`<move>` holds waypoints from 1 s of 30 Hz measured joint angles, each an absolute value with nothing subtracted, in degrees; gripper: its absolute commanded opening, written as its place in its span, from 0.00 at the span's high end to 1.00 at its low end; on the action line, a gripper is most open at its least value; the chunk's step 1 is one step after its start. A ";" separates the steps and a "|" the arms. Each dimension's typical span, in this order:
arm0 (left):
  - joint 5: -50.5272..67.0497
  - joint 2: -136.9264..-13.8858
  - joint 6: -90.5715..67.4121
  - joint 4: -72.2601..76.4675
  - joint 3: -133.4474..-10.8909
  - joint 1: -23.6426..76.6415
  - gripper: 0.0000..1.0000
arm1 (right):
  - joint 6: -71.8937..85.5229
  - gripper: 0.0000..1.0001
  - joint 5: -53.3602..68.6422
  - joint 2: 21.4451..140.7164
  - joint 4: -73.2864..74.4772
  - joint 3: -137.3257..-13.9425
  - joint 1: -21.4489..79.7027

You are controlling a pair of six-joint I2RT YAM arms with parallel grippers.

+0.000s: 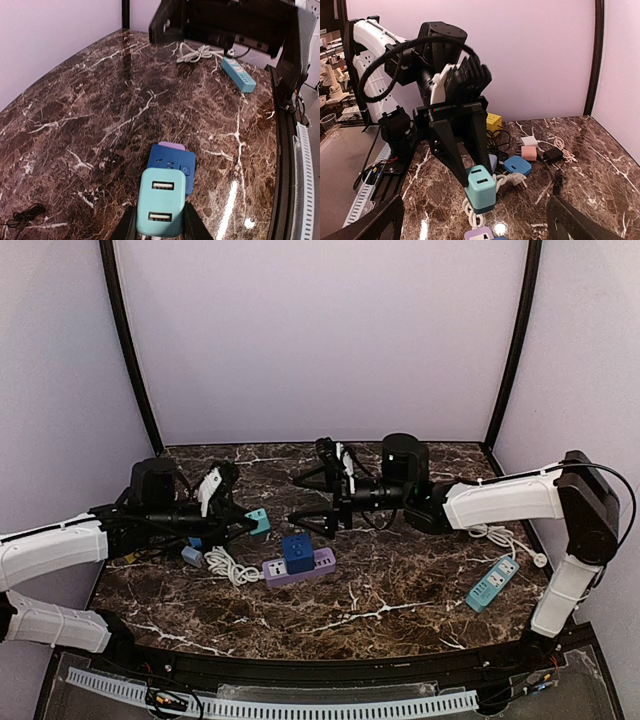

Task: Insert the plug
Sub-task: Insert the plug into the socket.

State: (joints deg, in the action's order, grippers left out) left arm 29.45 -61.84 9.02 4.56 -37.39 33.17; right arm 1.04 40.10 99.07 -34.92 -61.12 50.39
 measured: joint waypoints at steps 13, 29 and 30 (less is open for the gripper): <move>29.28 -75.72 11.60 20.34 -28.14 32.99 0.99 | 0.91 0.01 37.26 100.60 -32.25 -58.67 46.72; 30.83 -81.71 11.92 34.24 -24.25 32.99 0.99 | 0.95 0.01 37.26 102.17 -32.99 -58.67 46.02; 31.09 -81.91 11.90 34.63 -24.25 32.99 0.99 | 0.97 0.01 37.26 102.19 -32.99 -58.67 46.02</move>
